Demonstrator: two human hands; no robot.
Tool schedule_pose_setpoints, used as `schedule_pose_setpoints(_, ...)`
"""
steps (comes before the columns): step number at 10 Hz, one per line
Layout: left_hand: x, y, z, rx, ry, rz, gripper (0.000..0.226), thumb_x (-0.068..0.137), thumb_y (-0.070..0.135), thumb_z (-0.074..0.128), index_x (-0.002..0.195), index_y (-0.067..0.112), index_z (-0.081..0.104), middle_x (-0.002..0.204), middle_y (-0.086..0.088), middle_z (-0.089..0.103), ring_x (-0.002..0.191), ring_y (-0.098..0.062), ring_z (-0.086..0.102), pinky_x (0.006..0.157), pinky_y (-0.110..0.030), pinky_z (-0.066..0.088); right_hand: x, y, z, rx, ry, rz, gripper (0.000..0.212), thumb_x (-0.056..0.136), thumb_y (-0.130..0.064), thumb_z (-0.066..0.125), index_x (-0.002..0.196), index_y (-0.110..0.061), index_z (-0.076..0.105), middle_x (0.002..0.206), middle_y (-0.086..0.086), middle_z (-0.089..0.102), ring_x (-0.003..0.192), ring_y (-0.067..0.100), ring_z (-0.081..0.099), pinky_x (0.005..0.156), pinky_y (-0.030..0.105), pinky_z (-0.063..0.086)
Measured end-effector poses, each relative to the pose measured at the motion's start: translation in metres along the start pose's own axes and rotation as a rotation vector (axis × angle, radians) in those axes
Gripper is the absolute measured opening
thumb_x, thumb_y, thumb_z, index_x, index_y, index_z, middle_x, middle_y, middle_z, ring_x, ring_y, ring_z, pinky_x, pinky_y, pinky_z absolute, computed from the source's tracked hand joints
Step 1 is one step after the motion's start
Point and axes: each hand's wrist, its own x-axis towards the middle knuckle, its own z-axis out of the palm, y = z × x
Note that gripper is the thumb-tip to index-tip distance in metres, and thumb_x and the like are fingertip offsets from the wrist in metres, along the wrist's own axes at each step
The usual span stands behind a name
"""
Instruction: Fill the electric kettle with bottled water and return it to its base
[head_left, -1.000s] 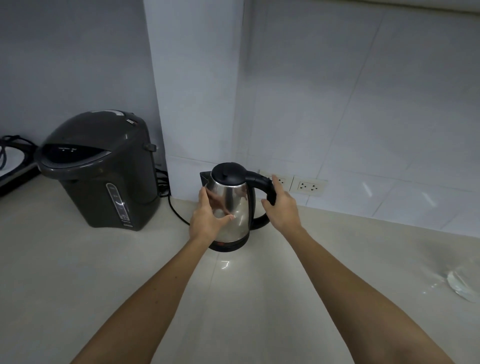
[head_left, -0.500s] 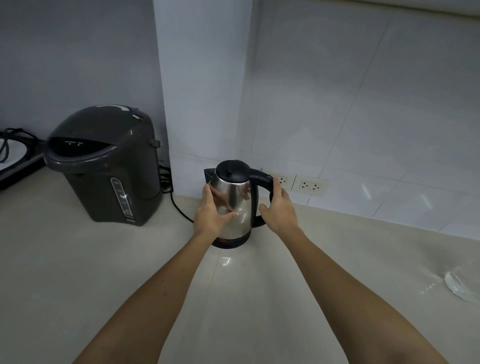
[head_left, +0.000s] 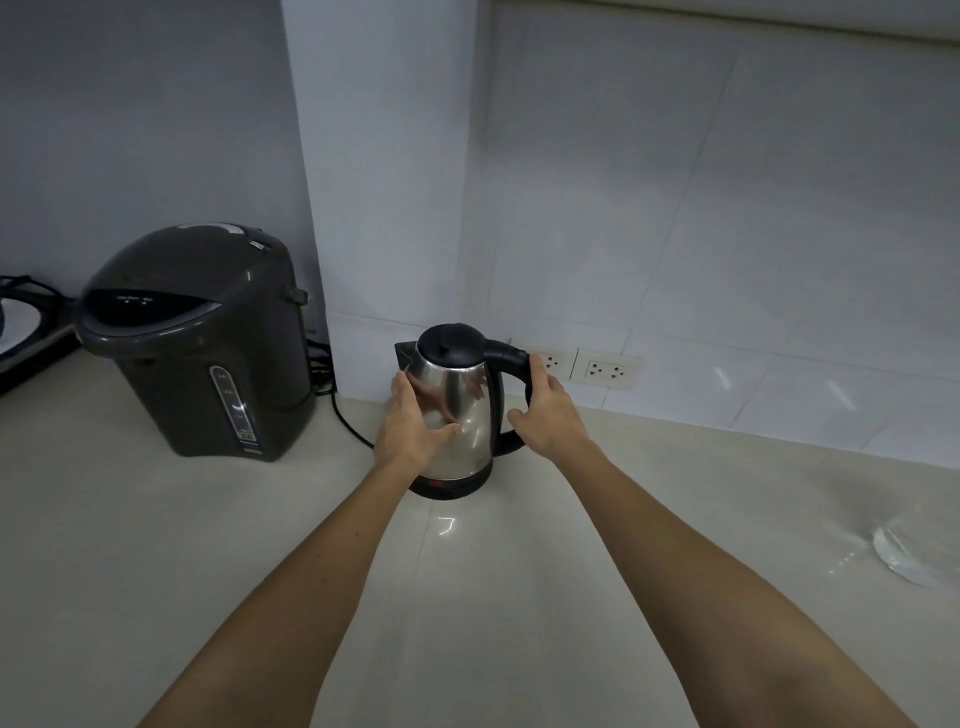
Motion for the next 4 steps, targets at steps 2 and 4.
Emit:
schedule_pose_setpoints(2,-0.004,0.024,-0.023,0.164,0.098,0.117,0.098,0.086,0.051,0.061,0.153,0.013,0.0,0.161,-0.008,0.002,0.148,-0.027,0.01,0.116,-0.048,0.019,0.001,0.01,-0.025,-0.187,-0.038,-0.043,0.077,0.093,-0.031,0.052,0.153,-0.026,0.005,0.16,0.008,0.011,0.147,0.027,0.014,0.113,0.05,0.03)
schedule_pose_setpoints(4,-0.011,0.098,-0.026,0.42,0.021,0.333,0.076,0.097,0.05,0.037,0.153,0.011,0.003,0.161,-0.01,0.0,0.149,-0.026,0.0,0.118,-0.05,0.005,-0.009,0.045,-0.094,-0.374,0.039,-0.063,0.072,0.098,-0.043,0.04,0.154,-0.022,0.0,0.163,0.003,0.0,0.149,0.026,0.001,0.118,0.052,0.017)
